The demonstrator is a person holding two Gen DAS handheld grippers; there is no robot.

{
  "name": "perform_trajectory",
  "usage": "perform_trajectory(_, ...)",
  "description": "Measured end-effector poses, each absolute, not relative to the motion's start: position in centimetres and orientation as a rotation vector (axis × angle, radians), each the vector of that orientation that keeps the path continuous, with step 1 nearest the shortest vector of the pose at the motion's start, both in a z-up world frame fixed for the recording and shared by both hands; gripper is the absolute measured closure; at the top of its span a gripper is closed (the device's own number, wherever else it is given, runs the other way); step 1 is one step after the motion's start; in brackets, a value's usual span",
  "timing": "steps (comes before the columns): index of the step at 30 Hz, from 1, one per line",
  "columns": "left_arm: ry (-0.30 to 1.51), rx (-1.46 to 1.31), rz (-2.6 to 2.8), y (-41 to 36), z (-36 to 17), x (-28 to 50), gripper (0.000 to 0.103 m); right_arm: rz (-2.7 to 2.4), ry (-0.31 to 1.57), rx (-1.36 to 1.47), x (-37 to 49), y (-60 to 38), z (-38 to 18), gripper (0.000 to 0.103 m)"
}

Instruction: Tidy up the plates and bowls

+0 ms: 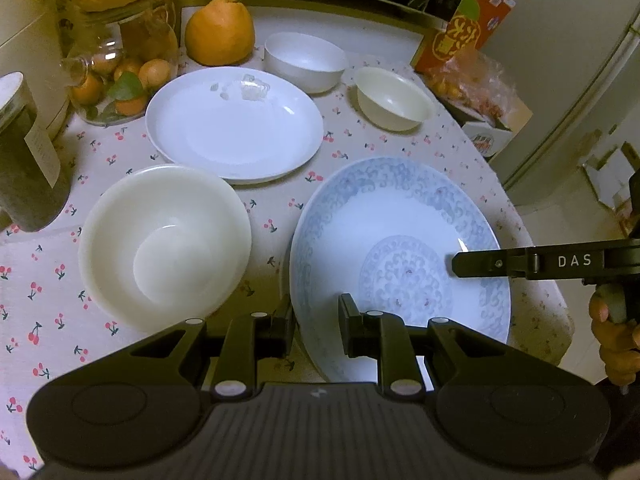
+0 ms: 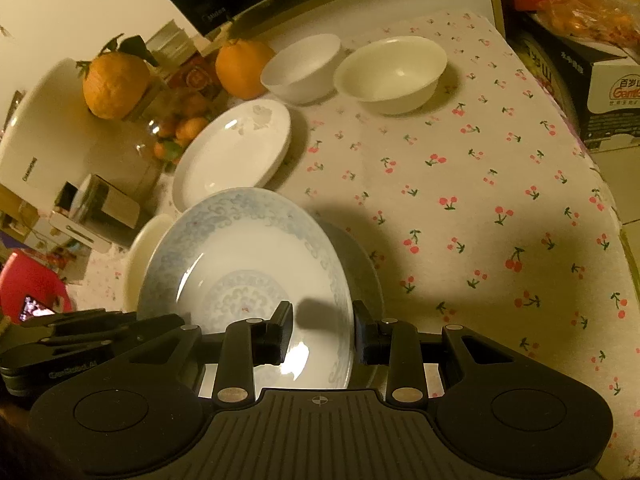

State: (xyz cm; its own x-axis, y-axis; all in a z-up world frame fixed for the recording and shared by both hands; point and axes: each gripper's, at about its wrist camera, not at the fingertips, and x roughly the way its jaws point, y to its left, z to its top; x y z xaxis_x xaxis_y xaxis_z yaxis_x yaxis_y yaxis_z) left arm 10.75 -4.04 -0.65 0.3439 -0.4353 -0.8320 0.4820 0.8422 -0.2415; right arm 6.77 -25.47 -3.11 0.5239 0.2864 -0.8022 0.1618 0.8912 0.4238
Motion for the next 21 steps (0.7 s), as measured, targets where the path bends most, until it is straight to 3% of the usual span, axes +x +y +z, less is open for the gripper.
perform_trajectory(21,1.035,0.156,-0.555,-5.2,-1.1,10.5,0.082,0.040,1.026,0.243,6.8,-22.6,-3.4,0.072)
